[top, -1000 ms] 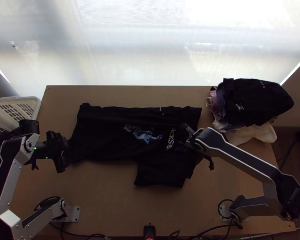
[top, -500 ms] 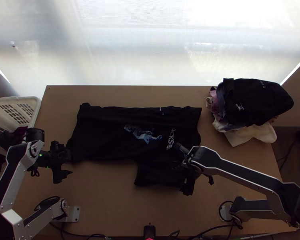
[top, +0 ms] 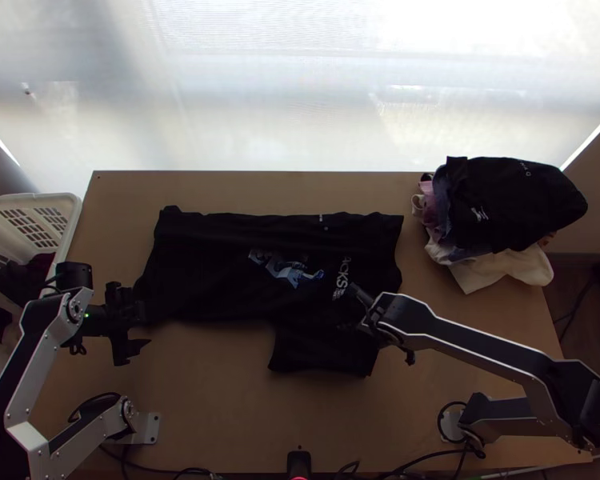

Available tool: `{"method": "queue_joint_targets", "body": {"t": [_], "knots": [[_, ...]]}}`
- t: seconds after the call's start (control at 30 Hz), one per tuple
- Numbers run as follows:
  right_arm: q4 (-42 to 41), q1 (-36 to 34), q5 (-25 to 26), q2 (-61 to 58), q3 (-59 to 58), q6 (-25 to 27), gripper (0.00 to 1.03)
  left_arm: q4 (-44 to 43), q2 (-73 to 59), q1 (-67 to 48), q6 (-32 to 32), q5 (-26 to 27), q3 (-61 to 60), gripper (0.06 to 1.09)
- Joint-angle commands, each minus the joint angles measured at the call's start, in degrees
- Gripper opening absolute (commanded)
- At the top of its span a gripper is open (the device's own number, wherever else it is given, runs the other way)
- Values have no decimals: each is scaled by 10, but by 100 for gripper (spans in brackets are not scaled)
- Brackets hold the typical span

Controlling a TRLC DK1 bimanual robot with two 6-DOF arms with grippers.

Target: Fold the t-shirt

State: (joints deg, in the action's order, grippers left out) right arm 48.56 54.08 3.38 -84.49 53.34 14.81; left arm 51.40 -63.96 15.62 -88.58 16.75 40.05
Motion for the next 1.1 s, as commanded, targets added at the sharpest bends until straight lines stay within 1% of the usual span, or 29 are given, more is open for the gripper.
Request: {"method": "queue_joint_targets", "body": {"t": [0.0, 0.03, 0.2, 0.27, 0.3, 0.43, 0.47, 0.53, 0.57, 0.6, 0.63, 0.67, 0.8, 0.83, 0.87, 0.97, 1.0, 1.07], "knots": [[-50, -7, 8, -22, -9, -7, 93, -31, -1, -1, -3, 5, -32, 97], [-57, -7, 8, -23, -12, -7, 92, -43, -4, -1, -5, 5, -39, 95], [-72, -10, 14, -26, -21, -8, 92, -108, -38, 6, -1, 5, -45, 94], [-80, -10, 14, -25, -28, -7, 88, -129, -58, 13, 0, 5, -37, 94], [-86, -10, 14, -26, -32, -7, 88, -140, -71, 19, 1, 5, -33, 94], [-100, -9, 14, -30, -36, -7, 86, -176, -115, 29, 12, 5, -19, 73], [-100, -9, 14, -31, -36, -5, 82, -179, -122, 29, 19, 5, -13, 66], [-105, -9, 13, -31, -39, -1, 70, -181, -136, 29, 36, 5, 0, 51], [-107, -9, 13, -31, -41, 0, 64, -184, -139, 28, 44, 5, 4, 42], [-110, -9, 12, -31, -43, 2, 56, -189, -142, 28, 51, 5, 6, 32], [-111, -8, 6, -31, -44, 7, 48, -191, -147, 28, 61, 5, 10, 20], [-112, -7, -1, -31, -45, 10, 42, -191, -153, 27, 72, 6, 16, 12], [-116, -6, -30, -33, -47, 25, 14, -186, -172, 28, 112, 6, 32, 10], [-116, -6, -37, -34, -47, 29, 5, -184, -172, 27, 123, 6, 34, 10], [-116, -6, -40, -34, -47, 32, 3, -181, -172, 27, 127, 6, 38, 10], [-109, -7, -48, -31, -47, 36, 3, -164, -179, 30, 140, 6, 57, 10], [-101, -8, -54, -27, -45, 37, 3, -146, -184, 36, 147, 6, 73, 10], [-84, -14, -70, -16, -41, 37, 3, -80, -194, 49, 161, 6, 115, 10]]}}
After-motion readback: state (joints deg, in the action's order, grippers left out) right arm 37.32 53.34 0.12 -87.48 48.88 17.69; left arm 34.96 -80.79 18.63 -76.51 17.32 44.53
